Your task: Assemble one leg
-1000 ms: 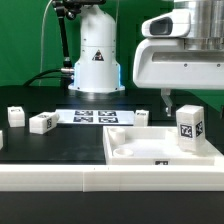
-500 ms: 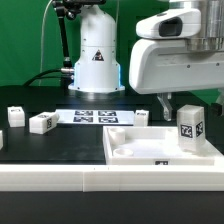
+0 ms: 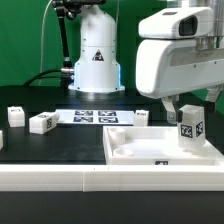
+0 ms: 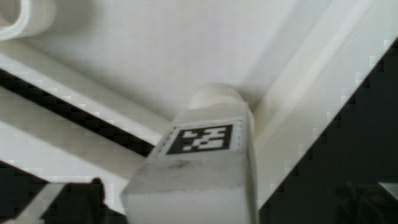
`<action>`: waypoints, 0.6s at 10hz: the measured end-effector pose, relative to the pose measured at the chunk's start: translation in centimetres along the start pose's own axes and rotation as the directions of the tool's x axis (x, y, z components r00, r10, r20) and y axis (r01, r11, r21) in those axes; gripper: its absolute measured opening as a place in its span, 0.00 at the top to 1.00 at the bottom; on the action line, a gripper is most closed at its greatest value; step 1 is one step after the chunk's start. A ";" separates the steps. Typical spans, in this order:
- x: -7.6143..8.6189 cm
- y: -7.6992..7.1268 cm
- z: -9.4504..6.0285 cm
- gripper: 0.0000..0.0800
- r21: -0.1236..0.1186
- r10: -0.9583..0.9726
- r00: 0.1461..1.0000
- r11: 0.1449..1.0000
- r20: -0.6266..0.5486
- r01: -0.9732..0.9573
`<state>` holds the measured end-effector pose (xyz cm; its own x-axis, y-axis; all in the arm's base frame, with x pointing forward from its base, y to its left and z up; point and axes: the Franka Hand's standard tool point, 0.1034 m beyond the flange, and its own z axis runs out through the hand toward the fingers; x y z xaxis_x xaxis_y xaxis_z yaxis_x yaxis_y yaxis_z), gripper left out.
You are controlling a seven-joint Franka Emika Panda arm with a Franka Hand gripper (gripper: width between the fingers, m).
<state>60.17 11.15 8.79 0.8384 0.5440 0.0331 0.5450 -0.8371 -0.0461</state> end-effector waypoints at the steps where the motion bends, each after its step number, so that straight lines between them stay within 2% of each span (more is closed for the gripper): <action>1: 0.0 0.0 0.0 0.19 0.000 0.004 1.000 1.000 0.000 -0.004; 2: 0.0 0.0 0.0 0.37 0.000 0.004 1.000 1.000 0.000 -0.004; 3: 0.0 0.0 0.0 0.37 0.000 0.004 1.000 1.000 0.000 -0.004; 4: 0.0 0.0 0.0 0.54 0.000 0.004 1.000 1.000 0.001 -0.004; 5: 0.0 0.0 0.1 0.64 0.001 0.007 1.000 1.000 0.001 -0.007; 6: 0.0 -0.1 0.1 0.64 0.001 0.035 0.999 0.999 0.001 -0.035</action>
Offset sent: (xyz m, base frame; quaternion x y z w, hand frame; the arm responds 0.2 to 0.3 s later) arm 0.0000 0.0000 0.0000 0.0000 0.0000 0.0000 1.0000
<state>60.11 11.21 8.70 0.8571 0.5143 0.0302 0.5151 -0.8557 -0.0486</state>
